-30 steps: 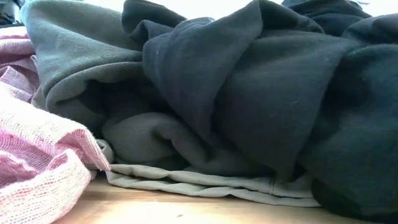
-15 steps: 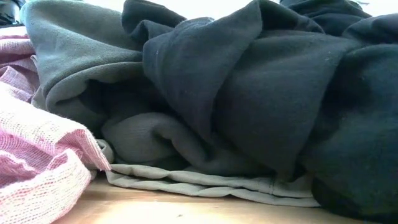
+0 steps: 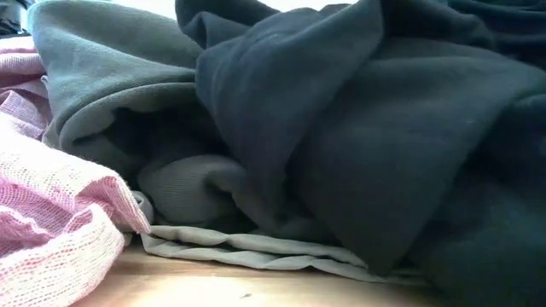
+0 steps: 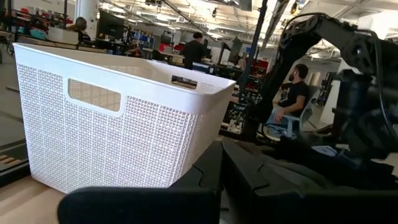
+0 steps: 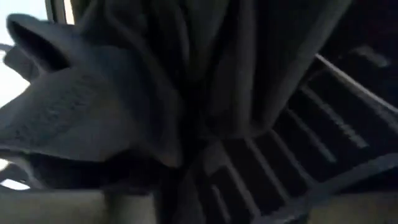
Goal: Sort clothes
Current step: Put the black underwear into the laundry bin
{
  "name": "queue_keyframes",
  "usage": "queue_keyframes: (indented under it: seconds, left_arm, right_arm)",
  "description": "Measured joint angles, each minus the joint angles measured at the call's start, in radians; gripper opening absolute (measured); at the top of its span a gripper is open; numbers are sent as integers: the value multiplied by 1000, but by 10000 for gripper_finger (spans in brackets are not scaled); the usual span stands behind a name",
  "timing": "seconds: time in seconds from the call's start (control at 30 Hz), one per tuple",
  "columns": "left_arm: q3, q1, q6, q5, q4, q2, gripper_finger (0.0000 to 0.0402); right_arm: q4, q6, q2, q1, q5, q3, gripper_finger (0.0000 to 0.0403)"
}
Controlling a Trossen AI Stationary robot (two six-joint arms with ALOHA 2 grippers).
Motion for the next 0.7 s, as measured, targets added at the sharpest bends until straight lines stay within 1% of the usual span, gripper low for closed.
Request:
queue_keyframes:
  seconds: [0.07, 0.2, 0.23, 0.33, 0.4, 0.5, 0.53, 0.7]
  left_arm:
    - [0, 0, -1, 0, -1, 0, 3]
    - [0, 0, -16, 0, -1, 0, 3]
    - [0, 0, -16, 0, -1, 0, 3]
    - [0, 1, -16, -3, -1, 0, 3]
    - [0, 1, -16, -20, -1, 0, 3]
    - [0, 1, -17, -40, -3, 0, 3]
    - [0, 1, -17, -41, -3, 0, 3]
    - [0, 1, -18, -41, -3, 0, 3]
  right_arm:
    - [1, -19, 7, 4, 0, 0, 143]
    - [5, -25, -1, 0, -15, -1, 29]
    - [5, -24, -14, -3, -25, -1, 17]
    - [0, 17, -65, -10, -40, 16, 21]
    - [-1, 42, -113, -17, -42, 46, 16]
    - [6, 72, -204, -33, -8, 120, 7]
    - [7, 83, -234, -39, 18, 152, 8]
    - [7, 59, -355, -58, 231, 331, 7]
